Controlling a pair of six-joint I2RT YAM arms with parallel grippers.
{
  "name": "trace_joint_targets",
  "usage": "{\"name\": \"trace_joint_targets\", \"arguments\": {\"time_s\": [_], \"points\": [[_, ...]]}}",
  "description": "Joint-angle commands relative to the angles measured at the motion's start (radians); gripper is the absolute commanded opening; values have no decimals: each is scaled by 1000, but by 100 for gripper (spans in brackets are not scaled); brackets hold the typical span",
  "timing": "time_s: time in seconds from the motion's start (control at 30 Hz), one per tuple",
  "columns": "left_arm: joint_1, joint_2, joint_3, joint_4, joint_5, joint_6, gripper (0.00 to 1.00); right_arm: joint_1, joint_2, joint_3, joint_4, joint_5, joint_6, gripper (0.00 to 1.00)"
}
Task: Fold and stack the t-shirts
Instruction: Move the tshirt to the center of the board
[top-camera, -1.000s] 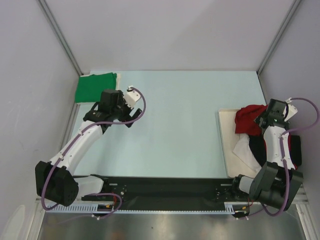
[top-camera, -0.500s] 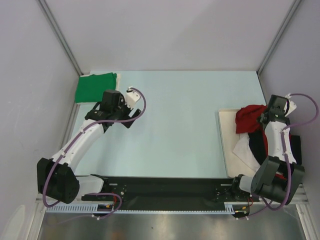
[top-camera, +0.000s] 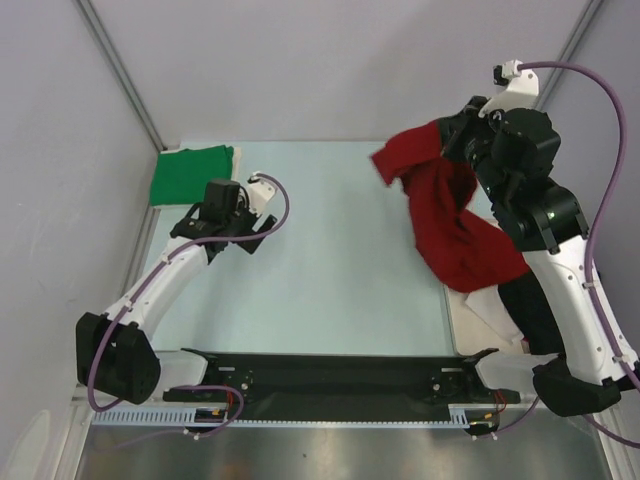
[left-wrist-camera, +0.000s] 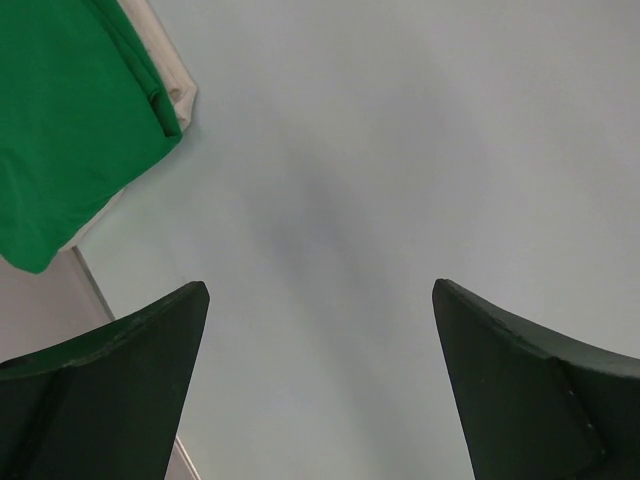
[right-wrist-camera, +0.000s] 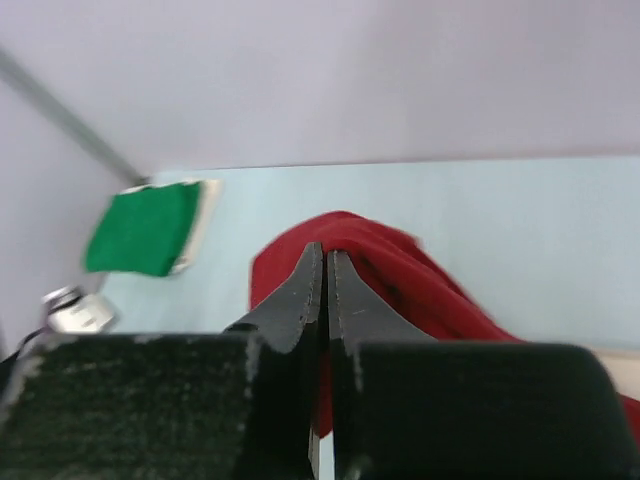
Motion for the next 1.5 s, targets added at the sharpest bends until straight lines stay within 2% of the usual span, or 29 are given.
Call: {"name": "trace_joint_targets", "arguments": {"time_s": [0.0, 0.1, 0.17, 0.33, 0.37, 0.47, 0.57, 0.7, 0.83, 0.97, 1.03, 1.13, 1.23, 1.27, 1.3, 1.37, 1.4, 1.47], "points": [[51, -36, 44, 14, -34, -23, 100, 63, -6, 51, 52, -116, 3, 0], [117, -77, 67, 8, -17, -27, 100, 88, -36, 4, 109, -201, 81, 0], [153, -100, 73, 9, -9, -25, 100, 91, -63, -102, 175, -286, 148, 0], [189, -94, 61, 7, 0, -16, 100, 109, -76, -395, 302, -374, 300, 0], [189, -91, 51, 9, 0, -13, 100, 126, -61, -515, 368, -402, 329, 0], [192, -48, 41, 6, 20, -8, 100, 221, 3, -660, 484, -498, 414, 0], [192, 14, 40, -17, 61, 1, 94, 336, 104, -661, 507, -593, 363, 0], [192, 73, 21, -49, 227, 4, 89, 359, 68, -667, 491, -548, 322, 0], [164, 105, -9, -48, 350, 12, 89, 261, -35, -655, 474, -577, 303, 0], [95, 125, -6, -32, 330, 19, 90, 65, -58, -586, 271, -451, 238, 0], [65, 133, 6, -20, 328, 18, 90, -74, -52, -590, 270, -405, 199, 0], [43, 163, 49, -14, 318, 12, 90, -222, 14, -580, 316, -339, 112, 0], [31, 208, 104, -5, 284, -4, 90, -339, 152, -544, 396, -359, 41, 0], [28, 222, 141, -5, 275, -7, 90, -366, 192, -503, 420, -363, 38, 2], [17, 257, 161, -9, 250, -14, 90, -410, 282, -475, 428, -377, 41, 15], [0, 295, 228, -12, 226, -23, 89, -423, 376, -396, 387, -409, 35, 37], [-17, 318, 254, -17, 214, -33, 89, -454, 473, -295, 344, -399, 29, 53], [-32, 389, 334, -17, 175, -50, 88, -462, 543, -177, 179, -327, 6, 57]]}}
